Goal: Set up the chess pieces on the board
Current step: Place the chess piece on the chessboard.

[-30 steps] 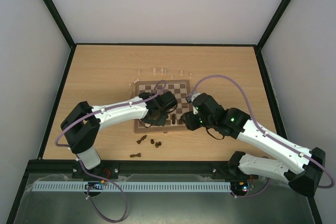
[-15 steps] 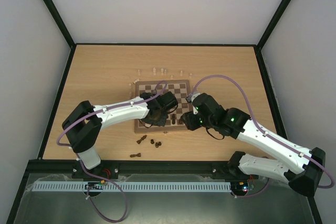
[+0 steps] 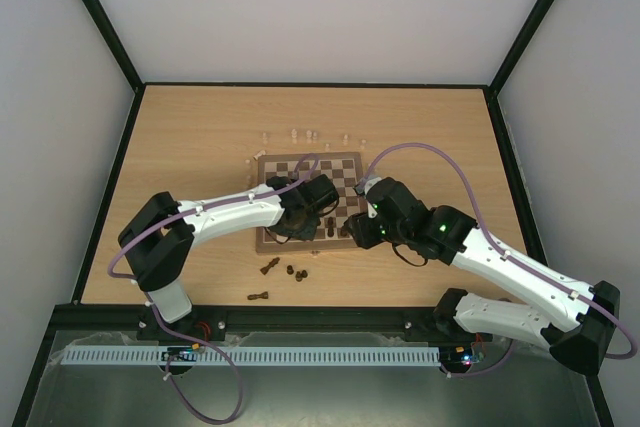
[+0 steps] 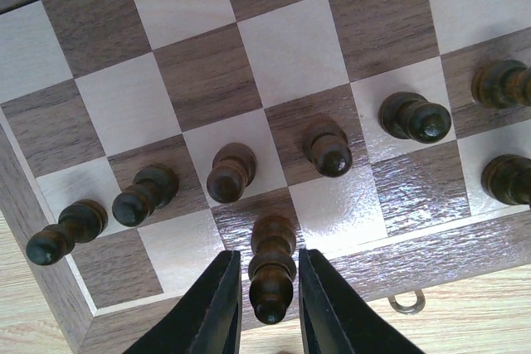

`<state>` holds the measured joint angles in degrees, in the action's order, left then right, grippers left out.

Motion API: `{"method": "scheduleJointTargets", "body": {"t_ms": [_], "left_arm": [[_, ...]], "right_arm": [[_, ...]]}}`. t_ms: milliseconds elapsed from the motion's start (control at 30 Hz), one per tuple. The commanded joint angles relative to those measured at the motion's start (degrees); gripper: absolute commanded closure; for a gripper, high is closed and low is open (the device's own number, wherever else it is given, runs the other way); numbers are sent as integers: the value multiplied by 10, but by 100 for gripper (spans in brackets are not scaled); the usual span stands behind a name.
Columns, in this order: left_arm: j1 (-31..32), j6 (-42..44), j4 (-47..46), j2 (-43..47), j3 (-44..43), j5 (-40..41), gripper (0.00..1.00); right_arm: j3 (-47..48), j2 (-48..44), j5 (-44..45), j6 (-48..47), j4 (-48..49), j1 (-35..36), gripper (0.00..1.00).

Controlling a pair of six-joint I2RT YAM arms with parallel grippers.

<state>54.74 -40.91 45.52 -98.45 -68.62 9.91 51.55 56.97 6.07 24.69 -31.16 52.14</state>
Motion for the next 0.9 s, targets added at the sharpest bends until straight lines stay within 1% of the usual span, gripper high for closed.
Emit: {"method": "scheduleJointTargets", "body": {"t_ms": [0,400,867], "left_arm": [[2,0,7,2,6,11,77],[2,-7,11,17,20,16,77],[6,-1,5,13,-3,10,77]], "right_arm": [[-6,-4,1,-1,-8,-1,52],[-7,-2,0,-1,-6,-1,52],[-7,-3,-1,-1,-6,-1,52]]}}
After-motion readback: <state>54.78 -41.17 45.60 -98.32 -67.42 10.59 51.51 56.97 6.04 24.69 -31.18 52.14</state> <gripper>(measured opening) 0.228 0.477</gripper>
